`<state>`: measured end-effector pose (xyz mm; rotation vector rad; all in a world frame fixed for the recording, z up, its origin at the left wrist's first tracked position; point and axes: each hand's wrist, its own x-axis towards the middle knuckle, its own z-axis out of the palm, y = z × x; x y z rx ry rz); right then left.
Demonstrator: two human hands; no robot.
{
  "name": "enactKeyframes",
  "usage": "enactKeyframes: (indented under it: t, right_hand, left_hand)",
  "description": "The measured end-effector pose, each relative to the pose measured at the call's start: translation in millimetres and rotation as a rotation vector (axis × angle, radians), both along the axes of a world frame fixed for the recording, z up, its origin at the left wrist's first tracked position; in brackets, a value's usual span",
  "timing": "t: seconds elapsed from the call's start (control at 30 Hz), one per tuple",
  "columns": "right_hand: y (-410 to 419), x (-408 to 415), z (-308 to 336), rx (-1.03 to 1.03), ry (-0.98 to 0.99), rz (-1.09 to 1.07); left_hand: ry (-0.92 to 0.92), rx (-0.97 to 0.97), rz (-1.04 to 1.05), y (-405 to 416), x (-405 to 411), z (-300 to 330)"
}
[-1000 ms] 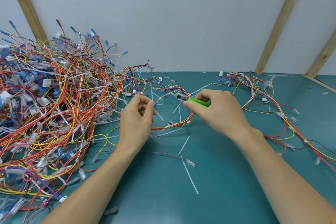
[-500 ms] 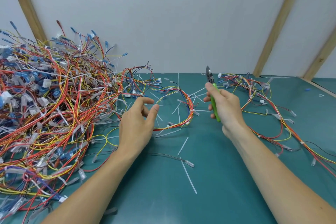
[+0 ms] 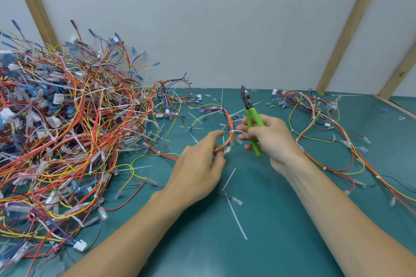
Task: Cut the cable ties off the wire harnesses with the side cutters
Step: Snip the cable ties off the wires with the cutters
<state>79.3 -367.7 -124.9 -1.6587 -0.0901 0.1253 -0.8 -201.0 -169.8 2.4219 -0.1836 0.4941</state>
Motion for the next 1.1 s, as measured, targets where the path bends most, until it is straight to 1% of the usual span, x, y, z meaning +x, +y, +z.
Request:
enactKeyframes:
  t: [0.13, 0.27, 0.33, 0.4, 0.47, 0.6, 0.67, 0.7, 0.77, 0.83, 0.87, 0.9, 0.97, 1.1]
  right_hand:
    - [9.9, -10.4, -0.3, 0.001, -0.013, 0.128]
    - [11.8, -15.6, 1.0, 0.013, -0.008, 0.268]
    - [10.2, -15.6, 3.5, 0.032, -0.005, 0.282]
    - [8.9, -16.3, 5.0, 0.047, -0.055, 0.245]
    - [8.3, -17.0, 6.1, 0.029, -0.175, 0.184]
    - [9.3, -20.4, 9.1, -0.016, -0.387, 0.146]
    - [10.4, -23.6, 11.4, -0.03, -0.475, 0.126]
    - [11.3, -25.5, 12.1, -0.043, -0.508, 0.116]
    - [14.0, -28.1, 10.8, -0.097, -0.532, 0.092]
    - [15.7, -28.2, 6.8, -0.195, -0.504, 0.063]
    - [15.7, -27.2, 4.8, -0.261, -0.495, 0.046]
    - [15.0, -26.4, 3.1, -0.324, -0.5, 0.028]
    - [13.2, -25.3, 2.4, -0.39, -0.519, -0.009]
    - [5.3, -20.5, 9.6, -0.392, -0.568, -0.087]
  left_hand:
    - [-0.117, 0.146, 0.139, 2.1, -1.4, 8.7]
    - [-0.156, 0.129, 0.213, 6.1, -1.7, 14.8]
    - [-0.196, 0.144, 0.206, 9.3, -2.1, 16.1]
    - [-0.24, 0.157, 0.191, 11.8, -1.7, 18.0]
    - [-0.253, 0.097, 0.127, 13.9, -0.1, 18.9]
    - [-0.235, -0.18, -0.079, 18.1, 3.4, 19.8]
    - [-0.254, -0.267, -0.127, 22.2, 5.1, 23.8]
    - [-0.252, -0.281, -0.136, 25.4, 6.0, 25.0]
    - [-0.222, -0.211, -0.093, 33.5, 9.5, 22.7]
    - [-0.19, -0.052, 0.034, 37.9, 12.1, 17.2]
    - [-0.181, -0.009, 0.103, 38.0, 11.9, 15.1]
    - [-0.175, -0.019, 0.158, 37.3, 11.2, 14.3]
    - [-0.173, -0.133, 0.207, 37.3, 10.3, 14.9]
    - [-0.156, -0.376, 0.163, 39.3, 13.8, 18.9]
